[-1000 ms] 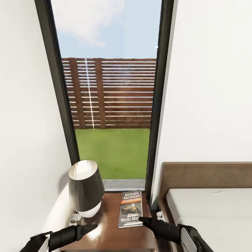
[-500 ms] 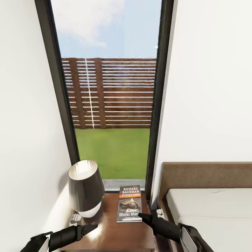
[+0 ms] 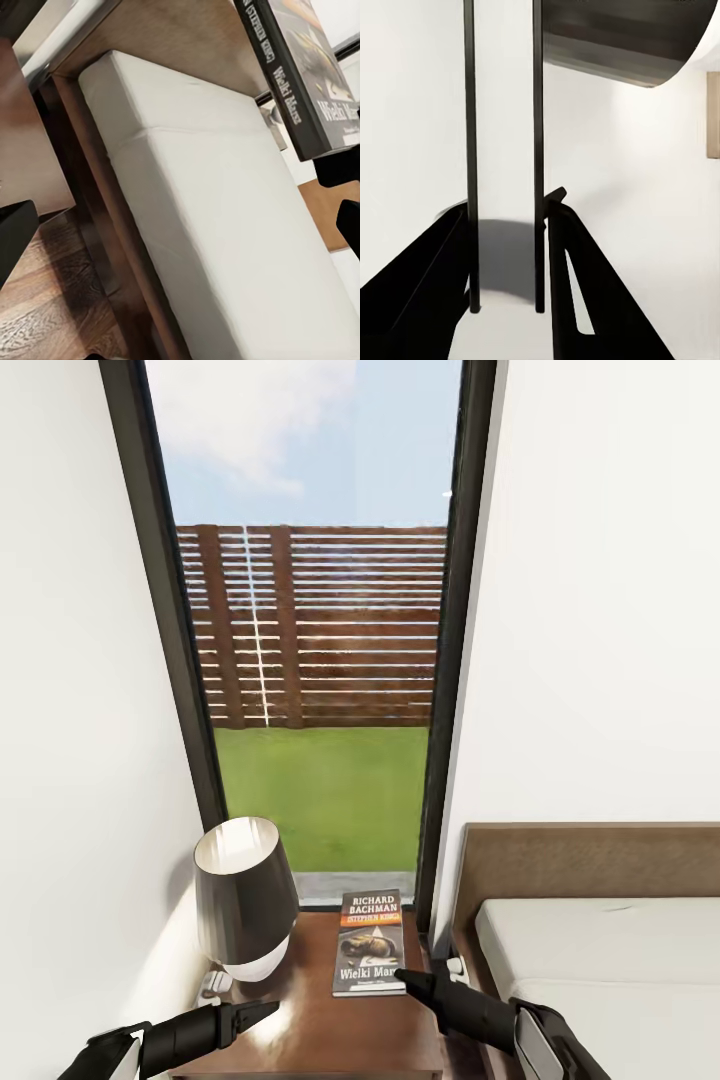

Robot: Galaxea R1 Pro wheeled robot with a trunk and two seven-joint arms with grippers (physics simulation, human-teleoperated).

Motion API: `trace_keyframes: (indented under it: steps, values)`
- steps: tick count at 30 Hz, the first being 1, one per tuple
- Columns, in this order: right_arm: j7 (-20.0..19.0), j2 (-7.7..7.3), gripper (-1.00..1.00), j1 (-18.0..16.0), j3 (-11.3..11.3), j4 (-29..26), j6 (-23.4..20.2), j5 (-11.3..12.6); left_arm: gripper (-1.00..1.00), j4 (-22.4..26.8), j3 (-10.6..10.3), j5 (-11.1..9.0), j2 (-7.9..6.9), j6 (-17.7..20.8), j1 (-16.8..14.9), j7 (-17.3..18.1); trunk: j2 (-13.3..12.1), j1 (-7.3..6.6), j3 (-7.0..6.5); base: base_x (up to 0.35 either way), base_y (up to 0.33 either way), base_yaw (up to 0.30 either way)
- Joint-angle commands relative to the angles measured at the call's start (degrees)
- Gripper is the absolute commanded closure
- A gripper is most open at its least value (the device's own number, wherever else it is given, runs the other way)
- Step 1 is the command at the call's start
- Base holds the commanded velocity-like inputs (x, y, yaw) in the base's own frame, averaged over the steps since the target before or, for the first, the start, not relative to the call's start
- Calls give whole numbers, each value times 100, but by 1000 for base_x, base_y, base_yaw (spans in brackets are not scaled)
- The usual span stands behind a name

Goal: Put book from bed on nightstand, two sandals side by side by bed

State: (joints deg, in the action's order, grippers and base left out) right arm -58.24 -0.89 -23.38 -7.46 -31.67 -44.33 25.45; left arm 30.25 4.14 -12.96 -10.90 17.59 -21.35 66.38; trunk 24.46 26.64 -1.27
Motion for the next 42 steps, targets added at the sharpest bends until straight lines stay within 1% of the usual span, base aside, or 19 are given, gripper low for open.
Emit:
trace_keyframes:
  steps: [1,42]
  values:
    - [-11,1,100,-1,-10,3,-32,13,-100,-2,3,-22,0,60,-1,16,46,24,21,0,0,0]
    - [20,1,100,-2,-10,12,-23,13,-100,-2,-10,-22,9,62,-1,16,1690,925,757,0,0,0]
